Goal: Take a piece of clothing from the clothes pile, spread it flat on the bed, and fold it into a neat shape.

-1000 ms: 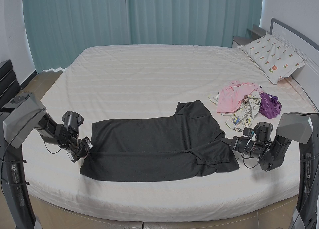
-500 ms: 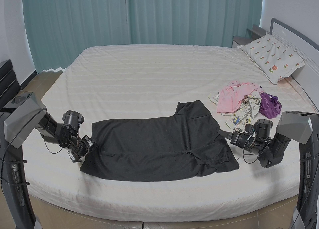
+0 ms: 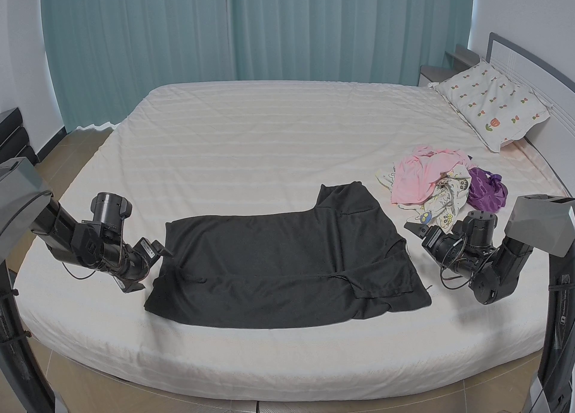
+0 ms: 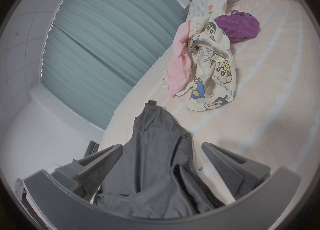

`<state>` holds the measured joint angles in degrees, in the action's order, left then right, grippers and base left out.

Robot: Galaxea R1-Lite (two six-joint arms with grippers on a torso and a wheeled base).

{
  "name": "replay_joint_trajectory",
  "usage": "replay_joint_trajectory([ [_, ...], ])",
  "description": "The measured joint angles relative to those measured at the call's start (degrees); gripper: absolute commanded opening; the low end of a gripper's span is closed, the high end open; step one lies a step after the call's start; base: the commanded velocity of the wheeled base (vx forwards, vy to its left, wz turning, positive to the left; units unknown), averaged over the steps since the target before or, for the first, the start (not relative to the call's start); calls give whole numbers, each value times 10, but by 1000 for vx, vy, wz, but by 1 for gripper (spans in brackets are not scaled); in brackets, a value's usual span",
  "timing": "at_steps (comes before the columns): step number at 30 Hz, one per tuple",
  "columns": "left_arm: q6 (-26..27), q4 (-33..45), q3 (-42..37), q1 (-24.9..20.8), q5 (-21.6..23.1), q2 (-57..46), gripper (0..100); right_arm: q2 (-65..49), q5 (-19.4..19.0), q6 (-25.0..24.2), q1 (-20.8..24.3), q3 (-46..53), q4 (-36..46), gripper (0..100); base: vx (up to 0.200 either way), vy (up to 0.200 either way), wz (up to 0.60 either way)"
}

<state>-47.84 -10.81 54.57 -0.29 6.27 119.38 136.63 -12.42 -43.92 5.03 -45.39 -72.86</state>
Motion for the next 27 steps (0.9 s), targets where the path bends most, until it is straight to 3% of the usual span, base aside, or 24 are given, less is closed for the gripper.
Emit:
replay_joint_trajectory([
  [5,-11,-72,-42,0,19,-19,100,-5,7,-21,6,8,-10,100,200,0,0],
  [12,-15,-78,-54,0,23,-15,100,-2,8,-24,11,11,-12,100,200,0,0],
  [27,-23,-81,-52,-1,22,-10,100,5,9,-21,17,13,-12,100,0,0,0],
])
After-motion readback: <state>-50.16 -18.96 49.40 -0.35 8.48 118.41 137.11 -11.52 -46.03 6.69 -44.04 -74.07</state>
